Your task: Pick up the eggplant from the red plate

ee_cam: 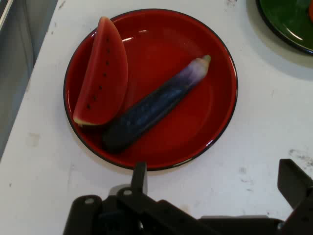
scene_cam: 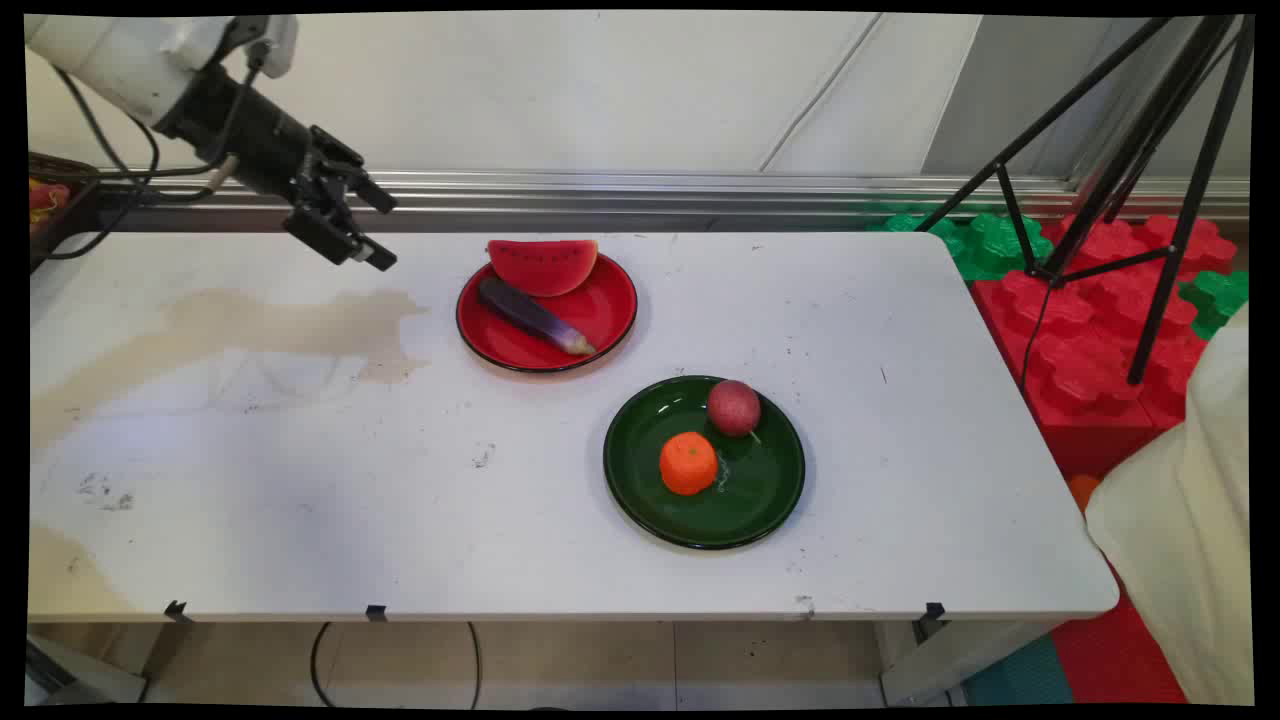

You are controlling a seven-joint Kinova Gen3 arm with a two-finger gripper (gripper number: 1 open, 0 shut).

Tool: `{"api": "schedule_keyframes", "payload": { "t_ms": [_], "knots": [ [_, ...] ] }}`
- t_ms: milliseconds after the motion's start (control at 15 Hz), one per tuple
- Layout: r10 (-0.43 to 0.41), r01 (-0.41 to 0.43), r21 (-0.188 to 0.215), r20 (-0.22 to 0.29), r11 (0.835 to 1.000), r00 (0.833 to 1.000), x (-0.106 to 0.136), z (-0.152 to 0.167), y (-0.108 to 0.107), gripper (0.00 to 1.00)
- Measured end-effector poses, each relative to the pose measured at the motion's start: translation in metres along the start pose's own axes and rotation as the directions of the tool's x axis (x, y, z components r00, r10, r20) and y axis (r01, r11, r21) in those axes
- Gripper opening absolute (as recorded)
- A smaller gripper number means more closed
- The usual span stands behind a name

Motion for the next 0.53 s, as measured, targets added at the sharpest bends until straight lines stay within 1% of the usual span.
{"api": "schedule_keyframes", "payload": {
  "t_ms": [533],
  "knots": [
    [0.081,-0.08,-0.023,0.053,0.997,0.995,0.019,0.046,-0.021,1.0]
  ]
}}
